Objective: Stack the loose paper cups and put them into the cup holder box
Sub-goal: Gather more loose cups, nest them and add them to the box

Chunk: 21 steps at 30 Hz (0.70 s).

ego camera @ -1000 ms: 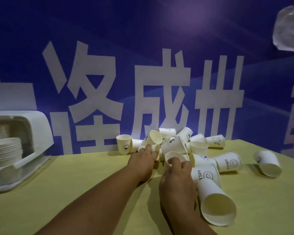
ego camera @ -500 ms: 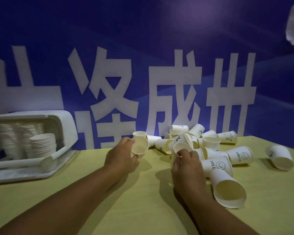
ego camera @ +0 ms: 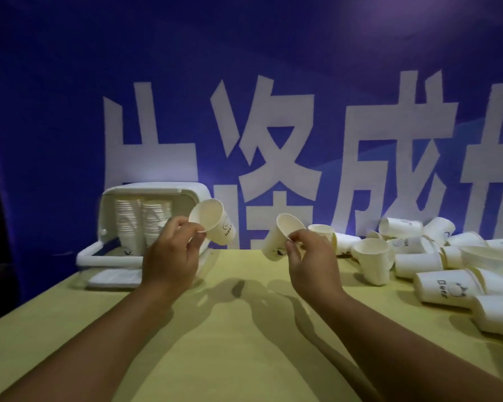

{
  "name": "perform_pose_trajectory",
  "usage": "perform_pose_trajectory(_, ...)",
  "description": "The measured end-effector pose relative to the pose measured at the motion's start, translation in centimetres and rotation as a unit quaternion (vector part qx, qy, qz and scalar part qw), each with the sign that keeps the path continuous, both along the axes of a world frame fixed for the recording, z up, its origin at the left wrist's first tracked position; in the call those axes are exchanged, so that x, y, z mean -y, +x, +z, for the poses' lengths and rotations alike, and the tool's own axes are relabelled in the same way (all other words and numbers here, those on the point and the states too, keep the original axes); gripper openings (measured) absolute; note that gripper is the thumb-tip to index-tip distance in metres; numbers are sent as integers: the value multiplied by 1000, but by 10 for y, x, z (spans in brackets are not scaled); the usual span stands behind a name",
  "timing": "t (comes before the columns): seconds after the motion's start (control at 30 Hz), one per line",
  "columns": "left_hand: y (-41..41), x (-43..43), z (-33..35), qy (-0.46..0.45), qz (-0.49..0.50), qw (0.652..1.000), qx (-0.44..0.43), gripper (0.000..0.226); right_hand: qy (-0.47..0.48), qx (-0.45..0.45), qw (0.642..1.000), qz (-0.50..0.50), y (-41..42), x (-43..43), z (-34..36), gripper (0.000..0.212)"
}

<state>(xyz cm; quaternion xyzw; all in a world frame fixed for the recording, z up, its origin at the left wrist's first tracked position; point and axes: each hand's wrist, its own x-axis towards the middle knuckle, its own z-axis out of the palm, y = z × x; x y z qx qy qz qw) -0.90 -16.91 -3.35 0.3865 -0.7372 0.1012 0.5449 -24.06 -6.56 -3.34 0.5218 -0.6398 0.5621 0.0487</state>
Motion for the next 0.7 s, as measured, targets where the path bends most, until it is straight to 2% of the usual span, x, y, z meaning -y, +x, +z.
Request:
perform_pose_trajectory(0.2,32,15,9,13,57,994,-91,26,-26,54,996,60,57,57,14,15)
perform_pose_trajectory(0.3,46,26,8,30,90,990,-106,26,-58,86,991,82,84,82,28,13)
perform_pose_trajectory(0.47,53,35,9,52,128,986,-96,23,-93,179,974,107,118,105,47,8)
perform_pose_trajectory(0.7,47,35,16,69,188,979,-20,19,-109,121,982,99,116,111,46,16)
